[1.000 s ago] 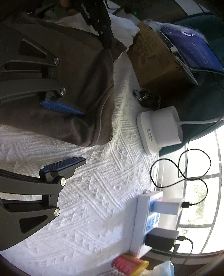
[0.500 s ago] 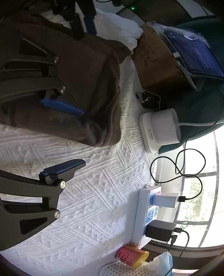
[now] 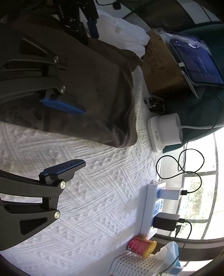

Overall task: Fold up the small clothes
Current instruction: 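Open both tools and smooth the laid grey shirt flat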

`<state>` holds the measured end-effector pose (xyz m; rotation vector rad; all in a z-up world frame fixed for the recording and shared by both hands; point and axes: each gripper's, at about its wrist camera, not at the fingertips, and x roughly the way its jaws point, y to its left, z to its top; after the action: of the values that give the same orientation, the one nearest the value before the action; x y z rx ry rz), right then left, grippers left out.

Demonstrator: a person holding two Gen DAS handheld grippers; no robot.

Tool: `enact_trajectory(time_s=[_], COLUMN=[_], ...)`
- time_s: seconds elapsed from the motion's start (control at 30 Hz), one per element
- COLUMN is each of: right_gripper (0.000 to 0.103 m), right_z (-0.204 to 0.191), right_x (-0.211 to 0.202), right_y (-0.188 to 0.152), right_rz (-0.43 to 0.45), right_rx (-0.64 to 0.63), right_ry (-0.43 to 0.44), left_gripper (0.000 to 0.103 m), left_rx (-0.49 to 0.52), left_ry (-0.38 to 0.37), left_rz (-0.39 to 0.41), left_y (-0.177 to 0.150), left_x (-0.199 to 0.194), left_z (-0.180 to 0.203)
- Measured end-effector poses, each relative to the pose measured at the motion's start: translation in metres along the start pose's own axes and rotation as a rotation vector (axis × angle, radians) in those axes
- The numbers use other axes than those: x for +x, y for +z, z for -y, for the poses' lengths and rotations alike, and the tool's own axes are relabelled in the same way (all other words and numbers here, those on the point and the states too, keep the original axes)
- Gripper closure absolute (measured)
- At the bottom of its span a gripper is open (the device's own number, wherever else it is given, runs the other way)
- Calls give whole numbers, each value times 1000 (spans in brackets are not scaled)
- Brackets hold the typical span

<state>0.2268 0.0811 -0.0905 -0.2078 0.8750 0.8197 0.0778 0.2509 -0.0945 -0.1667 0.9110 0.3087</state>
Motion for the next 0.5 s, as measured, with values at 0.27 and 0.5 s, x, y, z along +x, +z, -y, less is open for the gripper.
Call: enact_trajectory(time_s=[0.27,0.5], right_gripper=[46,46], right_z=[-3,-10], right_x=[-13,-24], right_y=[-24,-46], right_rz=[-13,-17], right_rx=[4,-8], right_ry=[3,18], left_gripper=[55,55], left_rx=[-29,-22], left_ry=[17,7], left_rz=[18,75], left_y=[-11,-24], left_x=[-14,-40], left_z=[-4,4])
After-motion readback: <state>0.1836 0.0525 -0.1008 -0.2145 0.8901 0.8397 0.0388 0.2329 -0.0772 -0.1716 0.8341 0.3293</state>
